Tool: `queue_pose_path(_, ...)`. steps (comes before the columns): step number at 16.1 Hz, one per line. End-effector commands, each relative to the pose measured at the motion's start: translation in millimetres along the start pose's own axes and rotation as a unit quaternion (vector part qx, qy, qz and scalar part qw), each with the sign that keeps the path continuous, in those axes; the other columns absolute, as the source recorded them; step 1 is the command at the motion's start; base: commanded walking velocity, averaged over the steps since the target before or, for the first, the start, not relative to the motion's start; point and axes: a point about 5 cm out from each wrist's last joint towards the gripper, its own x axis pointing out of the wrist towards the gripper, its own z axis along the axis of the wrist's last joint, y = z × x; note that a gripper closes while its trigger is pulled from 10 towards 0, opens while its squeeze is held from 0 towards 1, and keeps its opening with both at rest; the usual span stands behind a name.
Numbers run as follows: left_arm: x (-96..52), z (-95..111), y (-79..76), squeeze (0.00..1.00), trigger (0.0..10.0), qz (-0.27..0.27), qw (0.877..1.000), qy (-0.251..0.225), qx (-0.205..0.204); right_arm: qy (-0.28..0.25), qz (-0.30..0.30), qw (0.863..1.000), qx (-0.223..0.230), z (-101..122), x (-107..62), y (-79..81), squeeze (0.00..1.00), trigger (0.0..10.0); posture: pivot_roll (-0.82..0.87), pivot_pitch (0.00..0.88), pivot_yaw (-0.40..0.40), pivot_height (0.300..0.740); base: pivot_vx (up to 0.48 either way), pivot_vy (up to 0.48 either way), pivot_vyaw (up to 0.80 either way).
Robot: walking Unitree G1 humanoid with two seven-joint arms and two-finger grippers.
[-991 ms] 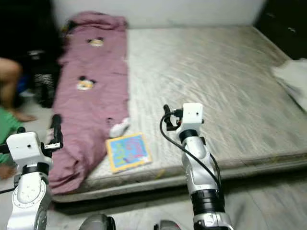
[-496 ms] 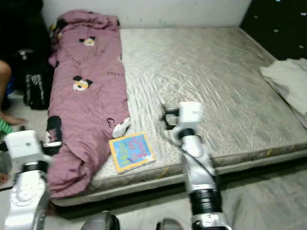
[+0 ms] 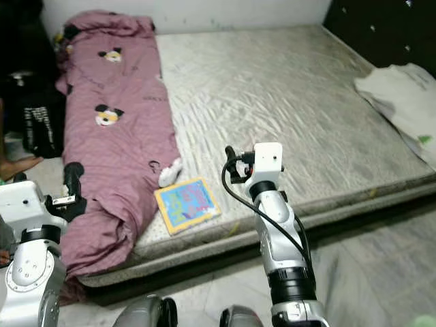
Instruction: Clean up the room
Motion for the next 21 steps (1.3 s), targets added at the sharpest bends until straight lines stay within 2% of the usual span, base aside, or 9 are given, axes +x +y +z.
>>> queue_pose_path(1,-2.0,3.9,0.2,0.0,10.0,0.002,1.0,-0.007,-0.002,-0.001,0.001,1.0,-0.001,3.0,1.9,1.2,0.0,10.0,0.03,0.113,-0.02,0.74,0.0,0.0,0.0)
queue_pose_path(4,-1.9,2.9,-0.6,0.0,10.0,0.018,1.0,0.01,0.013,0.005,0.01,1.0,-0.004,-0.1,1.0,4.0,0.0,10.0,0.03,0.116,-0.027,0.74,0.0,0.0,0.0)
queue_pose_path(5,-2.6,0.9,-2.9,0.0,10.0,0.007,1.0,0.012,0.004,0.006,0.013,1.0,-0.005,-0.3,1.1,4.6,0.0,10.0,0.02,0.105,-0.025,0.74,0.0,0.0,0.0)
queue_pose_path(8,-2.2,-2.8,-6.9,0.0,10.0,0.006,1.0,0.016,0.012,0.006,0.013,1.0,-0.001,-1.9,1.0,6.1,0.0,10.0,0.02,0.106,-0.017,0.74,0.0,0.0,0.0)
queue_pose_path(15,-0.3,-3.2,-6.0,0.0,10.0,0.023,0.999,0.02,0.012,0.006,0.022,1.0,0.0,-0.7,2.4,7.2,0.0,10.0,0.02,0.116,-0.025,0.651,0.0,0.0,0.0)
queue_pose_path(21,0.7,-3.8,-1.6,0.0,10.0,0.053,0.998,0.022,0.006,0.01,0.026,1.0,-0.001,-0.6,4.0,6.9,0.0,10.0,0.01,0.121,-0.034,0.646,0.0,0.0,0.0)
